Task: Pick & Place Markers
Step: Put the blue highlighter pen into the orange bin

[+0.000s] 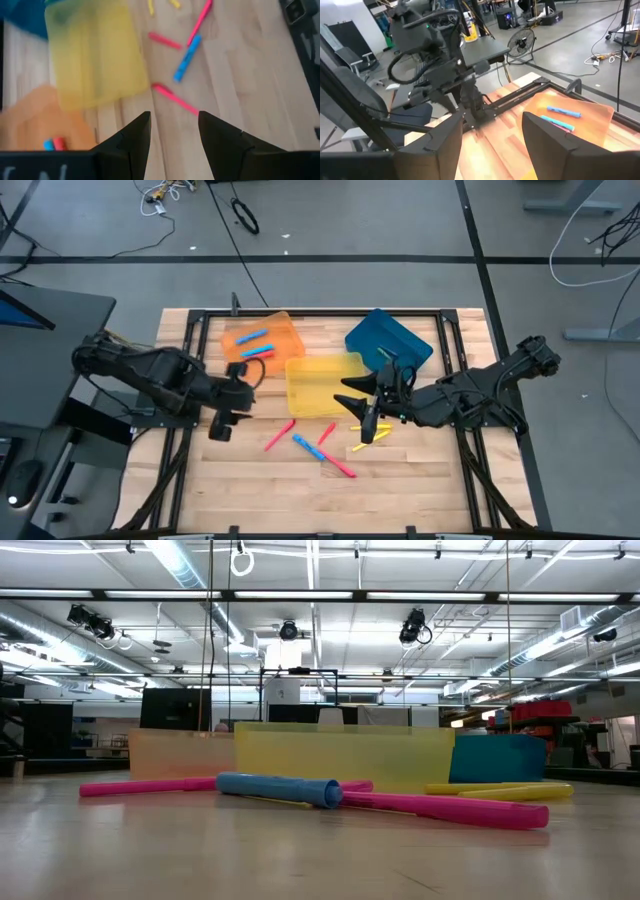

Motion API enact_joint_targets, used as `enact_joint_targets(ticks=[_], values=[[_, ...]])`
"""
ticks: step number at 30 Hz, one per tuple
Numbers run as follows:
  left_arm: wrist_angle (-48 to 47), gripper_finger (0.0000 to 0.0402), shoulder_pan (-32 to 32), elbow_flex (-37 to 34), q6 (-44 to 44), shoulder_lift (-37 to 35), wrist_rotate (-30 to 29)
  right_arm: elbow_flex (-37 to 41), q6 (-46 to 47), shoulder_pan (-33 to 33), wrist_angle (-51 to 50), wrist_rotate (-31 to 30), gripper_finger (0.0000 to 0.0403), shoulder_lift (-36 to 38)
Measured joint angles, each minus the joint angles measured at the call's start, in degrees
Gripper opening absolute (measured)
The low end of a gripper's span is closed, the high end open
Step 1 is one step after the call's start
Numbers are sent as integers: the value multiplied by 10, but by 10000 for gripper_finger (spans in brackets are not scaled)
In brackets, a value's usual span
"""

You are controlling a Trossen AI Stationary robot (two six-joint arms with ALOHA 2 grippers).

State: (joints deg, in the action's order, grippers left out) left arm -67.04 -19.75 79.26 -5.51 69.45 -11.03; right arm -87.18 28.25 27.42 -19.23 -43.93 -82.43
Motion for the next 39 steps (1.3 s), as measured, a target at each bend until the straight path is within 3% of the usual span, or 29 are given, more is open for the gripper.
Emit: enact_joint_targets(ticks=[5, 14, 24, 32, 39], values=[[76, 171, -9, 0, 103, 42, 21, 0, 18, -2, 3, 0, 206, 0], [87, 171, 19, 0, 261, 140, 57, 0, 100, -2, 15, 18, 206, 18], [138, 171, 60, 0, 386, 201, 112, 0, 159, -7, -2, 18, 206, 29], [142, 171, 57, 2, 402, 272, 109, 0, 168, -7, -8, 20, 206, 36], [114, 171, 47, 85, 380, 359, 107, 0, 147, -7, -12, 36, 206, 49]])
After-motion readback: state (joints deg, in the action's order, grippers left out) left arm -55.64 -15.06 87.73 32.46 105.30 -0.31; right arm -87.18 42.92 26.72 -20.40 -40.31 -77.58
